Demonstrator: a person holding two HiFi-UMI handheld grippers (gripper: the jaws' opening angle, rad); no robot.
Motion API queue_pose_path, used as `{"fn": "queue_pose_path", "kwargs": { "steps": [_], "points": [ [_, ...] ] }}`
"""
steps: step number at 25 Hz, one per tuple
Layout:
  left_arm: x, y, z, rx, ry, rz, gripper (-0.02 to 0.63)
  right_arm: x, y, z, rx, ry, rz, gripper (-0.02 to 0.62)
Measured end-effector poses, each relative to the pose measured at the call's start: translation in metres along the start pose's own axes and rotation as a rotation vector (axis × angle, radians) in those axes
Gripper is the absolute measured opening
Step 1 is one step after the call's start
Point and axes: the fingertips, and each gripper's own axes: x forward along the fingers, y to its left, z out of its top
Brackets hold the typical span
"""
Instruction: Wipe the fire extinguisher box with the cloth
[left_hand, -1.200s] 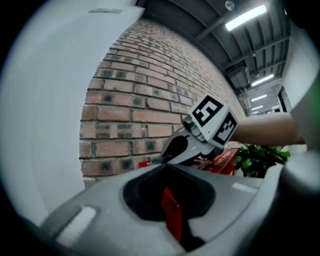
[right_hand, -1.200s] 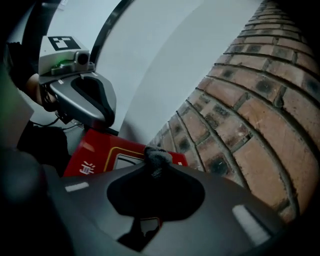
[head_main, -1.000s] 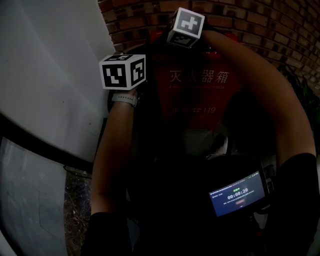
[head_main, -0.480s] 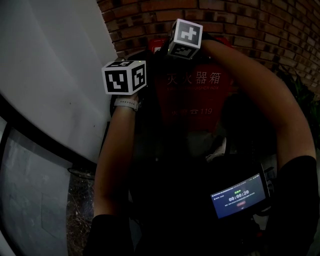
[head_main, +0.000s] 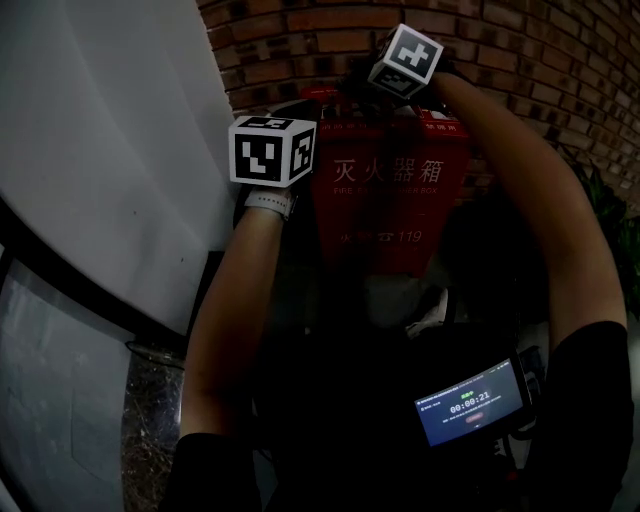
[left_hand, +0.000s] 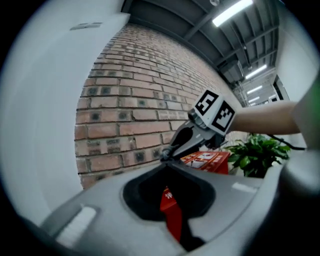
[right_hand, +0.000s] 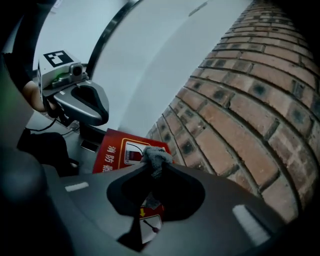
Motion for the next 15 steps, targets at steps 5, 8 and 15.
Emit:
{"fn": "queue_pose_path", "kwargs": {
  "steps": [5,8,15],
  "points": [
    [0.024,0.004,-0.002,-0.017,0.015,-0.013,0.002,0.030,-0.017,-0.004,-0.025,0.039,-0.034,0.043],
    [0.035,0.006,-0.009,-0.034,0.011,-0.019,0.002,0.051,-0.023,-0.004,-0.023,0.048,-0.041,0.043],
    [0.039,0.005,-0.014,-0.017,0.011,-0.053,0.002,0.088,-0.034,-0.014,-0.050,0.097,-0.056,0.043]
  ]
}}
